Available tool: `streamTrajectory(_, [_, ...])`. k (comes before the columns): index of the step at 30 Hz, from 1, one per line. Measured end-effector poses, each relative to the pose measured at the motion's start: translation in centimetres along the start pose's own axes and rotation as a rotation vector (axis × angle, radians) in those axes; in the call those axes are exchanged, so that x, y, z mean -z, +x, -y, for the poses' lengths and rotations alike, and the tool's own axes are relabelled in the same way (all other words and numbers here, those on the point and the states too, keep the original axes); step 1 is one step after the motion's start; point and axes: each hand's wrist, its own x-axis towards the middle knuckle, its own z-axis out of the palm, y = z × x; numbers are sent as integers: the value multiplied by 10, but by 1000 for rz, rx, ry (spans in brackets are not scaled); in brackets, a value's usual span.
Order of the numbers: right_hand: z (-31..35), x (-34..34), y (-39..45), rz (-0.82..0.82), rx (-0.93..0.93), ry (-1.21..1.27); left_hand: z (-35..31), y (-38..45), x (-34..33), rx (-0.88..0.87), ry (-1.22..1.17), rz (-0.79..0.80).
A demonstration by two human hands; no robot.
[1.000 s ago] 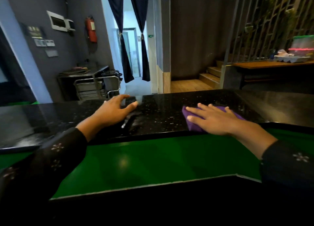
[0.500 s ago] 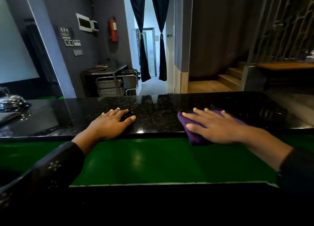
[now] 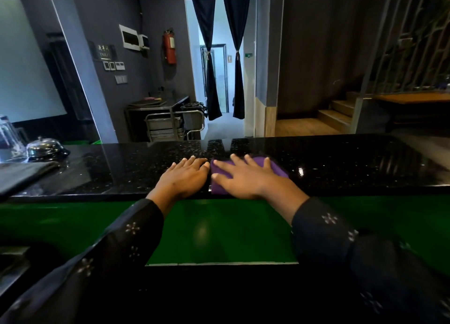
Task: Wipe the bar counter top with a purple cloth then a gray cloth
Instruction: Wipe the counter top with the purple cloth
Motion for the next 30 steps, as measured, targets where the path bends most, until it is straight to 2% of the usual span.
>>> streamTrajectory(3, [-4, -5, -22, -35, 77, -13, 0, -3, 2, -14, -5, 20])
streamTrajectory(5, [-20, -1, -26, -27, 66, -5, 1, -2, 1, -24, -2, 12])
streamTrajectory(10, [-23, 9, 13, -3, -212, 27, -1, -1, -4, -10, -63, -34])
streamTrajectory(13, [19, 7, 31, 8, -266, 15, 0, 0, 4, -5, -335, -57])
streamTrajectory(15, [48, 0, 24, 4, -148, 5, 7, -4, 20, -19, -642, -53])
streamTrajectory(16, [55, -4, 17, -2, -71, -1, 17, -3, 28, -19, -688, -76])
streamTrajectory(19, [42, -8, -7, -8, 68, -9, 66, -3, 54, 40, -443, -151])
streamTrajectory(23, [-10, 2, -1, 15, -66, -17, 153, -4, 70, 155, 20, -126])
streamTrajectory(26, [-35, 9, 30, 18, -209, -5, 187, -1, 54, 168, 66, -61])
streamTrajectory(30, [-31, 12, 84, 12, -347, 24, 198, 11, 42, 175, 87, -89])
